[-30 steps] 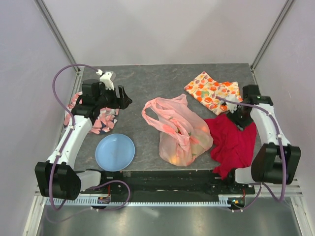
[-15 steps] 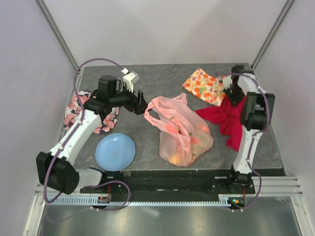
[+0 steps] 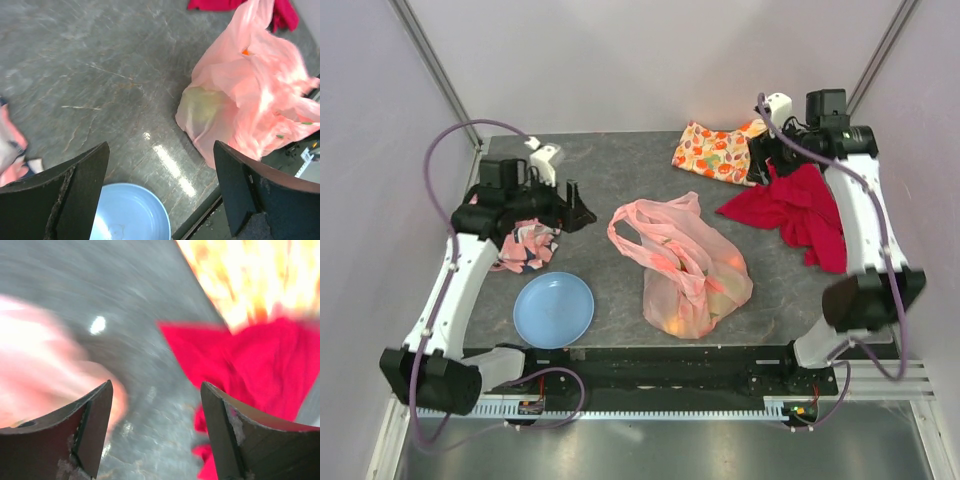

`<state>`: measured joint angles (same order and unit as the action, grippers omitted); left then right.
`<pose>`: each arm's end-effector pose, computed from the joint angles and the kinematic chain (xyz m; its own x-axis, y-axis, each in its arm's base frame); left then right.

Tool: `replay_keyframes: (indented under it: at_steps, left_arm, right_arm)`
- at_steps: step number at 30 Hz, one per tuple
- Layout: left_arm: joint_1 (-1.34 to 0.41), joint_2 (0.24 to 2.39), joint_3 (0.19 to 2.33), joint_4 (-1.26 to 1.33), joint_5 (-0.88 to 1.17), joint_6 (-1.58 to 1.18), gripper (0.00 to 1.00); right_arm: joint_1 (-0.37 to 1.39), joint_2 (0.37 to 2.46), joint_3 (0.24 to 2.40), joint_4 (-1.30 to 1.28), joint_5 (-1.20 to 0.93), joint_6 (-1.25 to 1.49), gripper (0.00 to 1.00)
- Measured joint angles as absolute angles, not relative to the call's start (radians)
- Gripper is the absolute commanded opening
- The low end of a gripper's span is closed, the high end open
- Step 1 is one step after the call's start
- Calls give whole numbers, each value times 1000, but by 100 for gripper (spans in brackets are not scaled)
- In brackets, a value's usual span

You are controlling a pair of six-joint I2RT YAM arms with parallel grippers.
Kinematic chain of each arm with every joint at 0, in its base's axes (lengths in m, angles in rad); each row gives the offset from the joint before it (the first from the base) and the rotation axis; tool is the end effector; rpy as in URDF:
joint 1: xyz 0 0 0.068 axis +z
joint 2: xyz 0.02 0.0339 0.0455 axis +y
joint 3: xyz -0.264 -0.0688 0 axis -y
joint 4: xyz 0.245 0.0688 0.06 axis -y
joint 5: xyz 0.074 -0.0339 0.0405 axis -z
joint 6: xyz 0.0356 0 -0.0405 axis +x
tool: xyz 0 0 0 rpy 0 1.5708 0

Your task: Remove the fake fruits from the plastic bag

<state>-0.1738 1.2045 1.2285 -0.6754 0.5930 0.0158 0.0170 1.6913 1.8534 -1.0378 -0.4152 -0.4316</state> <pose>0.2440 -0.0630 0.3631 -0.5879 0.1165 -0.8005 0.5905 0.7382 -0.3262 0.3518 0.0203 0.3925 -0.5829 -0.3927 -0.7113 -0.5700 0.8216 0.0135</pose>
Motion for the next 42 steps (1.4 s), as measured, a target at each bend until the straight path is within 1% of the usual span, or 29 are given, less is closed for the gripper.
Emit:
replay_keyframes:
  at_steps: [3, 6, 9, 11, 14, 17, 20, 22, 23, 24, 25, 26, 27, 28, 29, 31, 32, 34, 38, 42]
  left_arm:
    - [-139, 1112, 1228, -703, 662, 16, 94]
    - [-183, 1048, 1227, -709, 752, 16, 93]
    - [-233, 1040, 1211, -702, 788, 16, 93]
    - [-251, 1055, 1188, -696, 787, 12, 92]
    - [-262, 1098, 1150, -667, 761, -8, 91]
    - [-266, 1142, 1126, -609, 730, -46, 89]
    - [-266, 1185, 1119, -542, 717, -93, 80]
    - [-266, 1205, 1118, -504, 713, -123, 63]
    - [-267, 1213, 1118, -488, 710, -137, 53]
    - [-268, 1222, 1118, -474, 708, -148, 34]
    - [-269, 1234, 1119, -462, 708, -158, 27]
    - [-271, 1248, 1119, -452, 708, -167, 19]
    - [-271, 1264, 1122, -444, 708, -171, 7]
    - [-271, 1280, 1126, -440, 708, -176, 2]
    - [-271, 1306, 1138, -440, 707, -177, 2]
    - [-271, 1352, 1171, -440, 693, -181, 2]
    - [-268, 1380, 1200, -445, 680, -181, 2]
    - [-260, 1446, 1285, -446, 653, -183, 2]
    - [-226, 1609, 1540, -448, 574, -182, 2]
    - [-200, 1743, 1809, -464, 503, -179, 2]
  right_arm:
    - [138, 1467, 1759, -1000, -501, -472, 80]
    - [313, 1376, 1715, -985, -570, -498, 80]
    - [427, 1418, 1713, -973, -590, -508, 80]
    - [484, 1488, 1714, -957, -582, -512, 80]
    - [556, 1591, 1714, -942, -549, -518, 80]
    - [612, 1641, 1714, -934, -525, -524, 81]
    - [666, 1652, 1714, -923, -507, -527, 81]
    - [696, 1652, 1714, -900, -482, -524, 78]
    - [711, 1652, 1714, -883, -465, -521, 72]
    - [724, 1652, 1714, -868, -450, -518, 65]
    - [732, 1652, 1714, -856, -438, -516, 56]
    - [738, 1652, 1714, -835, -422, -506, 41]
    - [739, 1652, 1714, -817, -404, -496, 35]
    - [739, 1652, 1713, -804, -384, -496, 31]
    - [737, 1652, 1713, -788, -358, -483, 23]
    - [733, 1655, 1717, -756, -302, -469, 13]
    - [726, 1660, 1722, -738, -281, -464, 0]
    - [710, 1684, 1747, -699, -241, -455, 0]
    - [648, 1779, 1853, -590, -179, -442, 0]
    - [573, 1960, 2082, -471, -112, -434, 0]
